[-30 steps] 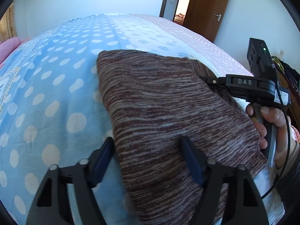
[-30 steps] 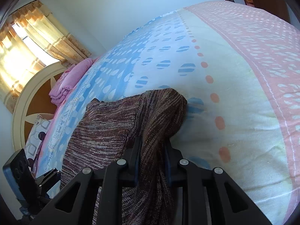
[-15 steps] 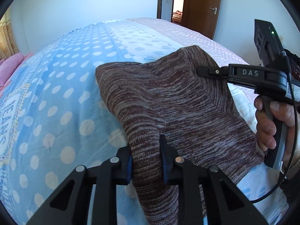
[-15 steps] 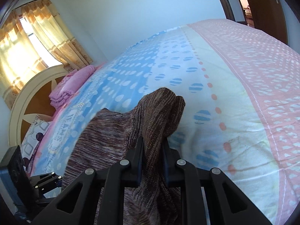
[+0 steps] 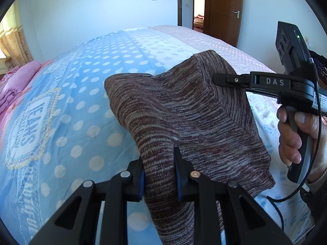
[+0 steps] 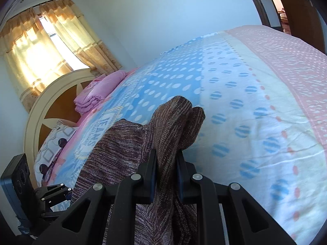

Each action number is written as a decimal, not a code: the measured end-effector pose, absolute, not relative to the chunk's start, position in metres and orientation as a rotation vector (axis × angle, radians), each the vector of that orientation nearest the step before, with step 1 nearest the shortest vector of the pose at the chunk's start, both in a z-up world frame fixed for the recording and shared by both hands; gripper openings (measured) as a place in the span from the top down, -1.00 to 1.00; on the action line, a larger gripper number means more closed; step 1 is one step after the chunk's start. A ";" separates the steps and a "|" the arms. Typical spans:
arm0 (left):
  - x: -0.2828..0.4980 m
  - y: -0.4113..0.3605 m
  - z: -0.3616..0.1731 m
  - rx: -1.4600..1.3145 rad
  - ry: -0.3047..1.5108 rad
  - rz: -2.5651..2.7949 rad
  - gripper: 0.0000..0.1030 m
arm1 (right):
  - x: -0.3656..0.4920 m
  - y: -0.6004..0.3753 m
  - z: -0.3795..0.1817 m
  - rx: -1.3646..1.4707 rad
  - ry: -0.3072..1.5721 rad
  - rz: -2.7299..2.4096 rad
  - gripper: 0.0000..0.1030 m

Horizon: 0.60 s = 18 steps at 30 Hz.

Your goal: Fold small clothes

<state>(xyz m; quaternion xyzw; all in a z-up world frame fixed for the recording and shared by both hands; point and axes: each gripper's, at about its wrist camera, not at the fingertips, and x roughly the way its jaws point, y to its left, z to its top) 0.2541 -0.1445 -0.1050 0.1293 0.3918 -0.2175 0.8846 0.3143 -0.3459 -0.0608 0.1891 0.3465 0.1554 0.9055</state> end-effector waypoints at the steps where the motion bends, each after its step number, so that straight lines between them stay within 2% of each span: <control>1: 0.252 -0.140 -0.104 0.266 0.815 -0.445 0.53 | 0.312 -0.341 -0.060 0.391 0.714 0.329 0.68; 18: 0.204 -0.052 -0.092 0.199 0.768 -0.336 0.54 | 0.290 -0.245 -0.055 0.379 0.708 0.480 0.68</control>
